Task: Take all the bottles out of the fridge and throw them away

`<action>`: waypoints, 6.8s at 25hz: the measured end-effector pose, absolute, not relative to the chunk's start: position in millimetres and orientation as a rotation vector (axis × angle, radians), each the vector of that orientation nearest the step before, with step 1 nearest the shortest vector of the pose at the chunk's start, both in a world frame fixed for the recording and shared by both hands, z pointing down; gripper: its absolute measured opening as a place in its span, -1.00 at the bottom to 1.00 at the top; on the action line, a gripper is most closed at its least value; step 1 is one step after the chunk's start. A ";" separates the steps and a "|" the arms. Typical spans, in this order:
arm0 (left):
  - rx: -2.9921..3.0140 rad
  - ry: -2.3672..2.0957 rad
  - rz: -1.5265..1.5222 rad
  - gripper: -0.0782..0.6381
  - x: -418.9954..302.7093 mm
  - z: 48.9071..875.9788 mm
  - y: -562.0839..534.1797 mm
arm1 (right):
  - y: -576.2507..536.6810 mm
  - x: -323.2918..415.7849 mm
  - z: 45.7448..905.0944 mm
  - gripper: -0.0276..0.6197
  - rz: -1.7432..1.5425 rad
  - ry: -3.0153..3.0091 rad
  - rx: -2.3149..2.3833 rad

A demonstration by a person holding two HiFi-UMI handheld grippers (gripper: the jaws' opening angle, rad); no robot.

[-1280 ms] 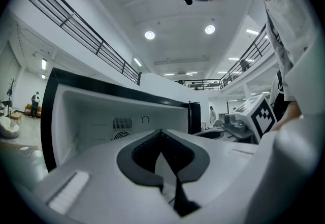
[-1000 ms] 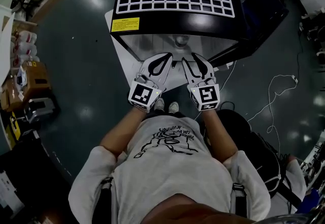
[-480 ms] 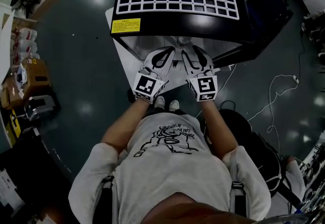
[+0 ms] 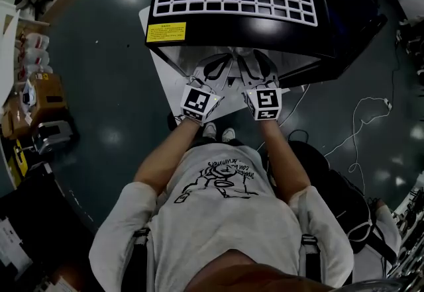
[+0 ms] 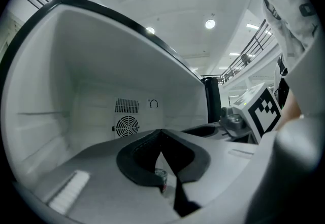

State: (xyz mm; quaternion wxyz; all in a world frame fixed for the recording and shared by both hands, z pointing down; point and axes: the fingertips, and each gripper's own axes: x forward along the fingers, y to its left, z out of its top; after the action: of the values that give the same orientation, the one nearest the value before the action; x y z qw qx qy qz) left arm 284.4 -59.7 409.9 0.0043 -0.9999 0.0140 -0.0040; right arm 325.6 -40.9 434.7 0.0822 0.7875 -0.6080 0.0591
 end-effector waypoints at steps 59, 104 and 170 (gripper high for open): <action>-3.174 0.172 -0.134 -0.76 288.0 439.4 -78.5 | -61.7 348.5 459.3 -0.41 0.257 -1.789 2.416; -3.211 -0.129 0.031 -0.76 211.4 311.8 30.8 | 59.6 260.1 328.4 -0.41 0.188 -1.961 2.260; -3.200 0.360 0.082 -0.76 3.5 265.6 0.8 | 19.0 46.1 261.2 -0.41 0.094 -2.356 1.795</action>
State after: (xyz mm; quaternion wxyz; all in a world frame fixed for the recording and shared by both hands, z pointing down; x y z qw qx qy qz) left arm 3.5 0.8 265.6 -0.0399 -0.9926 0.1116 0.0256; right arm 46.1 19.0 261.2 0.0890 0.6034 -0.7918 0.0317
